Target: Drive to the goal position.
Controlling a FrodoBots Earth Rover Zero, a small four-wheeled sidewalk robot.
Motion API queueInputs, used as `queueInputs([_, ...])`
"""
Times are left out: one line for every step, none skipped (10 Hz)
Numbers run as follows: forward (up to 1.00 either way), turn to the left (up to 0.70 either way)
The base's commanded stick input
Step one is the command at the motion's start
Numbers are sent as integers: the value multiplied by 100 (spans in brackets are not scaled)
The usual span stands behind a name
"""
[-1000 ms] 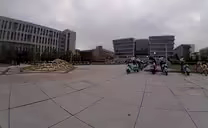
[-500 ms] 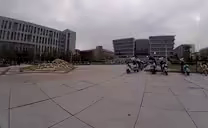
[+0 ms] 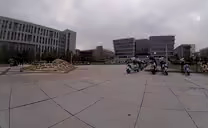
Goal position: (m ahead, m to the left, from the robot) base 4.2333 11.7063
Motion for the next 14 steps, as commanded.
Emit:
queueInputs([0,45])
queueInputs([0,45])
queueInputs([0,45])
queueInputs([0,45])
queueInputs([0,45])
queueInputs([0,45])
queueInputs([0,45])
queueInputs([0,45])
queueInputs([0,45])
queueInputs([0,45])
queueInputs([0,45])
queueInputs([0,45])
queueInputs([0,44])
queueInputs([0,44])
